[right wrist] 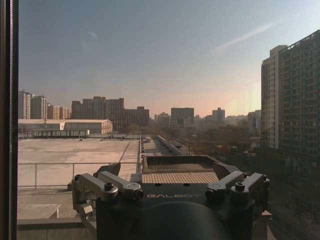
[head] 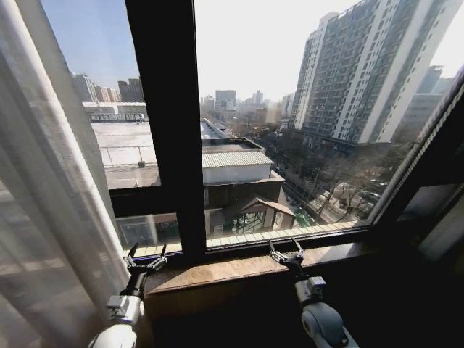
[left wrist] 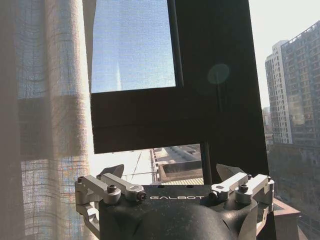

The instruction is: Open the curtains by pulling them apart, changing their state from closed to fully open.

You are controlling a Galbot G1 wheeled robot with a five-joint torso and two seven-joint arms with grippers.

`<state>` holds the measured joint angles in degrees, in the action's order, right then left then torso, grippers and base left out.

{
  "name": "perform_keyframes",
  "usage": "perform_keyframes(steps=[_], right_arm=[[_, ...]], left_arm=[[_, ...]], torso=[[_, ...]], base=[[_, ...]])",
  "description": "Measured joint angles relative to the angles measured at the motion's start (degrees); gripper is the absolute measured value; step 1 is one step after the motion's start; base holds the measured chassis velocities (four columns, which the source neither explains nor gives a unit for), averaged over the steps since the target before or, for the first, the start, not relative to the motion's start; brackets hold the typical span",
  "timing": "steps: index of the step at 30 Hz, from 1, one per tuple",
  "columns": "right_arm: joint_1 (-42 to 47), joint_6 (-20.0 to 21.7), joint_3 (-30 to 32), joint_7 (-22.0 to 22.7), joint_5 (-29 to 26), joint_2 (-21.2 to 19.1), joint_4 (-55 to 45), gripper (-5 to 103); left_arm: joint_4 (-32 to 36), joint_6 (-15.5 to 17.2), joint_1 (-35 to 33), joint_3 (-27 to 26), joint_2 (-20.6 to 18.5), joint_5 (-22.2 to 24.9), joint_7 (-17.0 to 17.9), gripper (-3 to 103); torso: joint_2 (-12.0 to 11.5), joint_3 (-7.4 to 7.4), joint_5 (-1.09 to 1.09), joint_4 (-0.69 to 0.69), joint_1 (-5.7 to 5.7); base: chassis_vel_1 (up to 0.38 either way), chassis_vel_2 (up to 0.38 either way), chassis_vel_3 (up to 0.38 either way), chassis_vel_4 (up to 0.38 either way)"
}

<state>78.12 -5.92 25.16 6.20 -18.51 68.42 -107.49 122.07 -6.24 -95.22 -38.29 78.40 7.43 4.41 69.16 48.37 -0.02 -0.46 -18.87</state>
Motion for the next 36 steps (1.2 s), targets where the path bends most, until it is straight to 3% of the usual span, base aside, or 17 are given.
perform_keyframes(steps=[4,15,24,27,36], right_arm=[[0.0,0.0,0.0,0.0,0.0,0.0,0.0,100],[0.0,0.0,0.0,0.0,0.0,0.0,0.0,100],[0.0,0.0,0.0,0.0,0.0,0.0,0.0,100],[0.0,0.0,0.0,0.0,0.0,0.0,0.0,100],[0.0,0.0,0.0,0.0,0.0,0.0,0.0,100]], left_arm=[[1.8,-1.8,-3.7,-2.5,0.9,-1.2,2.8,100],[-0.4,-2.6,-4.1,-11.7,-1.7,2.4,3.9,100],[-9.2,-3.6,2.0,-11.1,-6.1,8.8,-0.2,100],[-13.5,-4.1,6.4,-9.6,-8.7,13.0,-2.2,100],[-20.9,-3.7,14.5,-6.7,-14.3,15.8,-5.9,97]], torso=[[0.0,0.00,0.00,-0.01,0.01],[0.0,0.00,-0.01,0.00,0.00],[0.0,0.01,-0.02,-0.01,0.00],[0.0,0.01,0.00,-0.01,-0.01],[0.0,0.01,0.00,-0.01,-0.01]], base=[[0.000,0.000,0.000,0.000],[0.000,0.000,0.000,0.000],[0.000,0.000,0.000,0.000],[0.000,0.000,0.000,0.000],[0.000,0.000,0.000,0.000]])
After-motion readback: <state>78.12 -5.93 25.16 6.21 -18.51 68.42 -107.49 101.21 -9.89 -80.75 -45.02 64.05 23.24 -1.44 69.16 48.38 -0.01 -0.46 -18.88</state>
